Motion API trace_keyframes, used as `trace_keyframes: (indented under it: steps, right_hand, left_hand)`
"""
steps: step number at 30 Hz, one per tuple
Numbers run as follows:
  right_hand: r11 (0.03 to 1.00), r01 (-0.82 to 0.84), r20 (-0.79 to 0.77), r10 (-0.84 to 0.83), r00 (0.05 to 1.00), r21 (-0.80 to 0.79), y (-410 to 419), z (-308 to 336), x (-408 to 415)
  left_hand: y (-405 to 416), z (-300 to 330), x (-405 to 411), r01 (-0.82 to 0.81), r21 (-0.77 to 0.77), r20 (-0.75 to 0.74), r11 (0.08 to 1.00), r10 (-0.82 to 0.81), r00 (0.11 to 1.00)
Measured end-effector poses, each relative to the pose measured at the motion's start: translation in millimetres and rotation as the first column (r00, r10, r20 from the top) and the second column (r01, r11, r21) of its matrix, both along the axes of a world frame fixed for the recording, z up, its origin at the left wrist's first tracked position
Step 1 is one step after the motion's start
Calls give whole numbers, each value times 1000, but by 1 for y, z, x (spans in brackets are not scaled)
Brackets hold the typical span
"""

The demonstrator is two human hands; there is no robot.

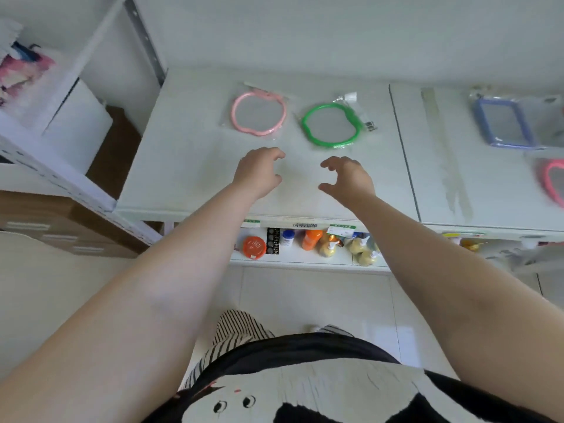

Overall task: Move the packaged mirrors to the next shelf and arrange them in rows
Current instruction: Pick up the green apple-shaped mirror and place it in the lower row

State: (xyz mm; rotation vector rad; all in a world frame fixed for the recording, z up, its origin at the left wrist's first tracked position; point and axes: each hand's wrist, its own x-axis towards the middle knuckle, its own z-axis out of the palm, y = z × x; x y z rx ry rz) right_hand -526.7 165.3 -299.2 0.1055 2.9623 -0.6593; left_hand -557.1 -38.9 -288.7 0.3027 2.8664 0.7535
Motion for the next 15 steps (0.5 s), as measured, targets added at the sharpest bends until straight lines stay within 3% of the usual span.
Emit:
trace_keyframes:
  steps: [6, 12, 15]
  right_hand:
    - [971, 240, 1, -240, 971, -3, -14, 9, 16]
    - [922, 385, 6, -386, 923, 26, 4, 16, 33]
    - [908, 418, -3, -418, 908, 26, 17, 15, 31]
  left_hand:
    - [-13, 2, -46, 180, -41, 7, 983, -180, 984]
    - [29, 0, -60, 307, 15, 29, 952, -307, 951]
    - [48, -1, -67, 362, -33, 27, 932, -361, 932]
